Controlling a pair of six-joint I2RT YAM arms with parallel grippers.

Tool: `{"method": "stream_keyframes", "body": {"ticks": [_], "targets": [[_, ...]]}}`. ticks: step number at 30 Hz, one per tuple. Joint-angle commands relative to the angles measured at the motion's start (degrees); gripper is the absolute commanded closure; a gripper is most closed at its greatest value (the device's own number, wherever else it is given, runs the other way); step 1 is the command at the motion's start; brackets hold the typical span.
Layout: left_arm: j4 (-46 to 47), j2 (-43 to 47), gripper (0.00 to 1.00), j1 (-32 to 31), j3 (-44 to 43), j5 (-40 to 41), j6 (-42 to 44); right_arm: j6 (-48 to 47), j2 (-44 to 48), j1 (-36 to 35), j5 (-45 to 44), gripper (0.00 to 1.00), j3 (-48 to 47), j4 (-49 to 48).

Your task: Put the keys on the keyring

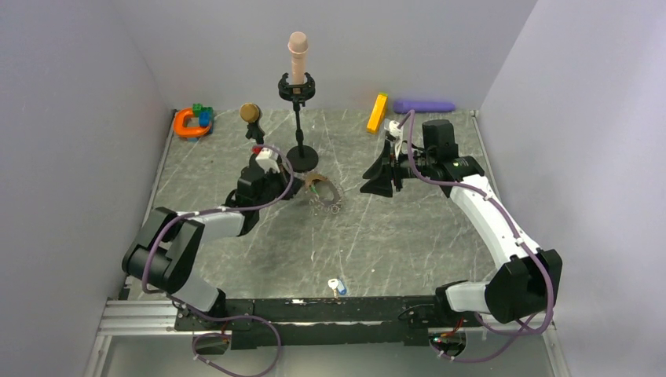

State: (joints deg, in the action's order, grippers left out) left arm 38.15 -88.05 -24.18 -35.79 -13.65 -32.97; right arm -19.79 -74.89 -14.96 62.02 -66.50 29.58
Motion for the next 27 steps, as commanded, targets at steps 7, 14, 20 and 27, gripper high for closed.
{"method": "stream_keyframes", "body": {"ticks": [7, 14, 20, 27], "targets": [[-1.02, 7.9, 1.0, 0.81, 10.45, 3.59, -0.06, 0.68, -0.32, 0.34, 1.67, 0.45, 0.46, -2.24], [-1.59, 7.8, 1.0, 0.81, 10.48, 2.97, 0.01, 0.7, -0.54, 0.29, 1.8, 0.45, 0.25, -2.22], [-2.8, 7.28, 1.0, 0.86, 9.28, 3.03, 0.42, 0.0, -0.3, 0.35, 1.61, 0.44, 0.28, -1.29], [-7.99, 7.8, 1.0, 0.81, 7.96, 5.07, 1.24, -0.26, -0.28, 0.31, 1.62, 0.44, 0.61, -1.33]]}}
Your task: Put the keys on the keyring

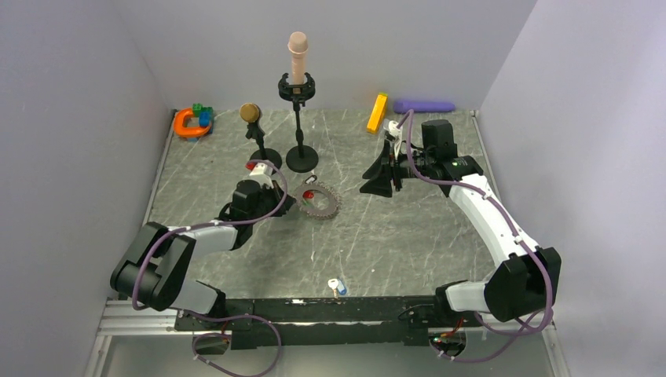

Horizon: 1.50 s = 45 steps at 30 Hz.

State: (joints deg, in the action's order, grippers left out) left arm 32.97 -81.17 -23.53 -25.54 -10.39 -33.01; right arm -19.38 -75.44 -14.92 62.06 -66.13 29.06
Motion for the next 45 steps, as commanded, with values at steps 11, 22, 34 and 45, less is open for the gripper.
{"method": "stream_keyframes", "body": {"ticks": [11, 22, 34, 45], "targets": [[-9.75, 3.7, 0.6, 0.16, -3.0, 6.27, 1.3, -1.38, -0.25, 0.15, 1.74, 0.44, 0.19, -0.11], [-22.6, 23.99, 0.36, 0.15, -2.3, 14.31, 7.07, -5.15, -1.32, 0.16, 1.58, 0.43, -1.42, 3.79], [-35.68, 47.65, 0.01, 0.41, -4.25, 23.38, 6.3, -22.09, -2.67, -0.08, 2.33, 0.42, -5.46, 16.13], [-41.4, 47.27, 0.0, 0.5, -8.07, 15.92, 2.65, -31.84, 1.43, -0.22, 0.39, 0.18, -0.24, 16.8]]}}
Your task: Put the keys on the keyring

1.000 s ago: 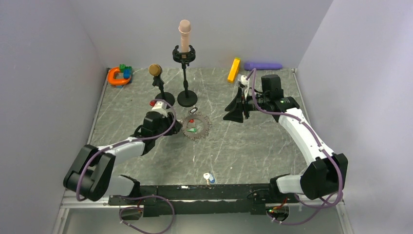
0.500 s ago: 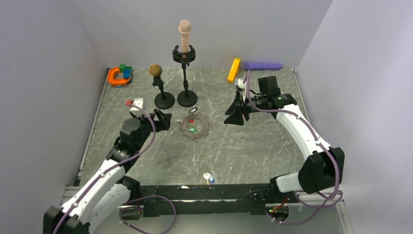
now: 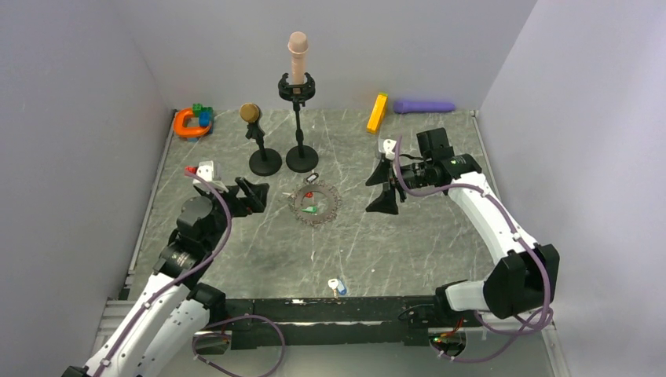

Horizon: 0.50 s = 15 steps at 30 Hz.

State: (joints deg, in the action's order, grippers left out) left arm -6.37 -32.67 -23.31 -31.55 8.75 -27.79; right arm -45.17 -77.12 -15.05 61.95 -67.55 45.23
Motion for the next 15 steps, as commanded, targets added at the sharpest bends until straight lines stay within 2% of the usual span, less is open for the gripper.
{"method": "stream_keyframes", "body": {"ticks": [1, 4, 5, 9, 15], "targets": [[-2.21, -1.61, 0.01, 0.28, -2.29, -3.59, -2.88, -6.11, 3.26, -0.15, 0.2, 0.17, 1.19, 0.81], [-2.75, -2.45, 0.01, 0.28, -3.29, -4.51, -2.84, -5.67, 3.49, -0.13, -1.13, 0.14, 0.58, 2.08], [-3.37, -2.72, 0.01, 0.28, -3.93, -4.67, -2.69, -5.23, 3.49, -0.11, -1.46, 0.01, 0.31, 2.55], [-7.91, -3.56, 0.01, 0.28, -6.3, -4.31, -1.47, -1.51, 4.98, -0.04, -4.52, 0.0, 0.95, 0.42], [-11.77, -1.91, 0.01, 0.28, -6.26, -4.03, -1.54, 7.14, 7.99, 0.19, -15.25, 0.0, 2.73, -6.4]]}}
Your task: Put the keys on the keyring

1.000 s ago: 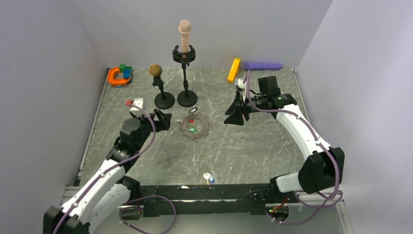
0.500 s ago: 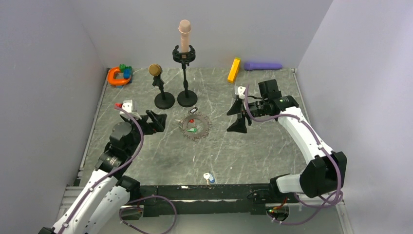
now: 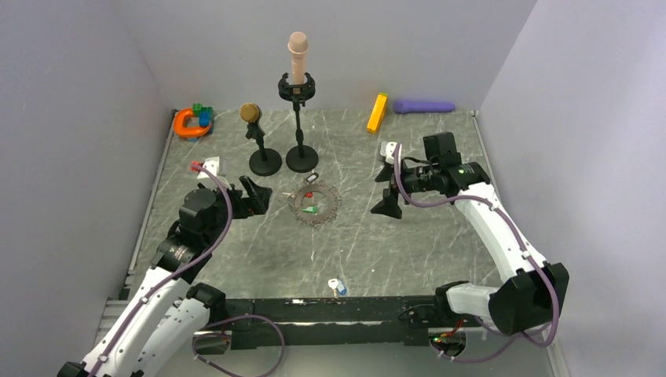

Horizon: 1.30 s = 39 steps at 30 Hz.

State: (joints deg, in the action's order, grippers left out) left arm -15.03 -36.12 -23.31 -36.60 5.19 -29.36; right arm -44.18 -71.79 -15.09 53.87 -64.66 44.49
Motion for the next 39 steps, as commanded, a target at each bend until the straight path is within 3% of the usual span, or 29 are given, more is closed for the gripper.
{"method": "stream_keyframes", "body": {"ticks": [1, 13, 21, 30, 35, 39], "targets": [[-3.51, 2.17, 0.01, 0.28, -0.85, -0.14, -0.32, 7.81, 2.95, 0.3, -9.04, 0.0, -0.3, -6.09], [-6.62, 5.75, 0.01, 0.28, -1.3, -1.53, 0.3, 22.58, 7.03, 5.88, -29.89, 0.0, -1.82, -9.32], [-10.7, 10.38, 0.01, 0.28, -2.03, -1.24, -3.02, 29.34, 9.73, 7.72, -29.96, 0.0, -2.1, -6.66], [-17.9, 14.45, 0.01, 0.28, -5.44, -0.03, -8.04, 36.1, 9.63, 7.91, -38.9, 0.0, -3.75, -2.01], [-20.58, 13.96, 0.01, 0.28, -8.65, -0.75, -8.94, 36.52, 9.47, 7.89, -36.05, 0.0, -5.41, -1.83], [-23.24, 10.55, 0.01, 0.28, -11.65, -2.47, -7.97, 30.99, 11.41, 7.96, -25.89, 0.0, -4.64, -0.54]]}}
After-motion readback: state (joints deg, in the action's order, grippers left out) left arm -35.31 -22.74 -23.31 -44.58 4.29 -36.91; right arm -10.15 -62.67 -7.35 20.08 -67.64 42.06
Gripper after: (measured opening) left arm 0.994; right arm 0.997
